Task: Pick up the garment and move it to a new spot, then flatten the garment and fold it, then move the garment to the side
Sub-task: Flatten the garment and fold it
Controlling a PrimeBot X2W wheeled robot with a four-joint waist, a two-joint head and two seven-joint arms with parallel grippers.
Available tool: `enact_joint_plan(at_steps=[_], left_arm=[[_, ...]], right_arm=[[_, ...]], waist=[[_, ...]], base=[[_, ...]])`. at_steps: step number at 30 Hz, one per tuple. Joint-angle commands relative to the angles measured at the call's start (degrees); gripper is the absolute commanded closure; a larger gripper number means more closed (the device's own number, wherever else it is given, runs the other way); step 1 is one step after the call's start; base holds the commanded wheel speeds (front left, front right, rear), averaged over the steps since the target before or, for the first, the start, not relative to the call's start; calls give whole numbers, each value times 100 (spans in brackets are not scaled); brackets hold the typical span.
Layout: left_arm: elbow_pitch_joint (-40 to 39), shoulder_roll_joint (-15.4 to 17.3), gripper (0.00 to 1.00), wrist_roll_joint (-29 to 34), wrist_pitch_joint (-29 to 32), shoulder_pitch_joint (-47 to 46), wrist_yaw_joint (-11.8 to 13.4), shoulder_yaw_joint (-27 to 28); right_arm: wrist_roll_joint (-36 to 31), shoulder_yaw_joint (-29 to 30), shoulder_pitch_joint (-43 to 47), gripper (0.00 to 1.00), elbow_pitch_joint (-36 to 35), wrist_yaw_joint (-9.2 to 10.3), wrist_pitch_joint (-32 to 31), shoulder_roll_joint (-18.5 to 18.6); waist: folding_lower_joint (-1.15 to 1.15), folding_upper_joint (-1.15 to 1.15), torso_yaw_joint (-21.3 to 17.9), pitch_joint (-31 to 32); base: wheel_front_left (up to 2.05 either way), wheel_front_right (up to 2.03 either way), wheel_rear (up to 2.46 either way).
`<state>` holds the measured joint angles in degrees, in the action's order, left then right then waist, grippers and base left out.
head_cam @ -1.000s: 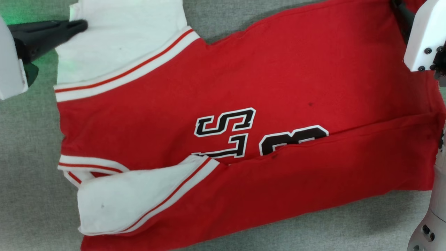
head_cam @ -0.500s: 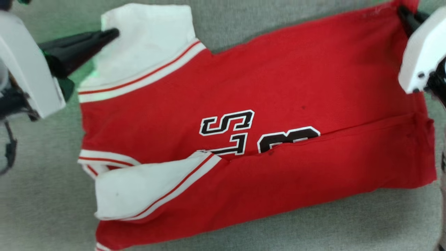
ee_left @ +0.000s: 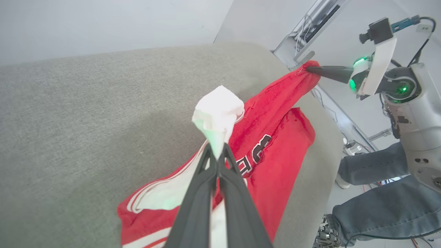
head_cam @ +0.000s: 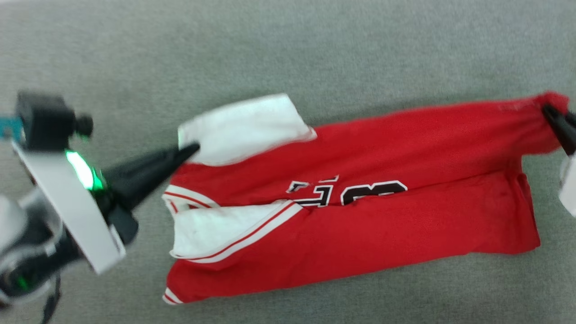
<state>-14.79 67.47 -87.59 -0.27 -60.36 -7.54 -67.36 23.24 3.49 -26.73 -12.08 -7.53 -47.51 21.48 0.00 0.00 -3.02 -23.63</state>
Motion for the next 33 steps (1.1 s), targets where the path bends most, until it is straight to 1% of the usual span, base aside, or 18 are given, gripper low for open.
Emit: enact_joint_plan(at_steps=[1, 3, 5, 10, 13, 18, 22, 26, 27, 28, 29, 30, 31, 33], left_arm=[[-80, 49, 100, 54, -161, 197, 12, -76], [-189, 127, 100, 97, -447, 490, 12, -212], [-270, 159, 100, 193, -611, 751, 12, -334], [-357, 62, 100, 203, -1077, 1357, 12, -489], [-277, 15, 100, 279, -1238, 1675, 12, -533], [56, -191, 100, 205, -1426, 2068, 13, -551], [373, -477, 100, 140, -1473, 2217, 13, -549], [637, -638, 100, 186, -1482, 2269, 12, -475], [713, -661, 88, 210, -1484, 2279, 13, -432], [736, -712, 52, 188, -1486, 2302, 12, -362], [731, -751, 4, 166, -1486, 2341, 12, -292], [757, -766, 0, 160, -1477, 2386, 13, -181], [786, -784, 0, 154, -1478, 2451, 13, -40], [794, -863, 0, 166, -1479, 2643, 12, 277]], right_arm=[[78, 95, 240, 100, -73, 9, 82, 112], [175, 134, 636, 100, -254, 9, 164, 169], [296, 269, 986, 100, -407, 9, 263, 164], [375, 485, 1795, 100, -598, 9, 603, -20], [341, 522, 2120, 100, -601, 9, 824, -175], [227, 392, 2326, 100, -341, 9, 1292, -366], [89, 256, 2236, 100, 84, 9, 1704, -480], [-49, 62, 2105, 100, 406, 9, 1934, -455], [-81, 31, 2084, 96, 452, 9, 1997, -463], [-94, 9, 2061, 77, 487, 9, 2030, -468], [-93, -8, 2046, 56, 495, 9, 2049, -458], [-86, -23, 2049, 27, 489, 9, 2056, -436], [-66, -28, 2065, 0, 457, 9, 2053, -405], [-17, 23, 2124, 0, 359, 9, 2017, -342]], waist=[[0, 0, 224, 342], [0, 0, 266, 407], [0, 0, 309, 434], [0, 0, 362, 409], [0, 0, 363, 341], [0, 0, 332, 168], [0, 0, 329, 52], [0, 0, 333, -6], [0, 0, 332, -7], [0, 0, 331, -2], [0, 0, 328, 14], [0, 0, 328, 36], [0, 0, 330, 67], [0, 0, 334, 131]], base=[[0, 0, 0], [0, 0, 0], [0, 0, 0], [0, 0, 0], [0, 0, 0], [0, 0, 0], [0, 0, 0], [0, 0, 0], [0, 0, 0], [0, 0, 0], [0, 0, 0], [0, 0, 0], [0, 0, 0], [0, 0, 0]])
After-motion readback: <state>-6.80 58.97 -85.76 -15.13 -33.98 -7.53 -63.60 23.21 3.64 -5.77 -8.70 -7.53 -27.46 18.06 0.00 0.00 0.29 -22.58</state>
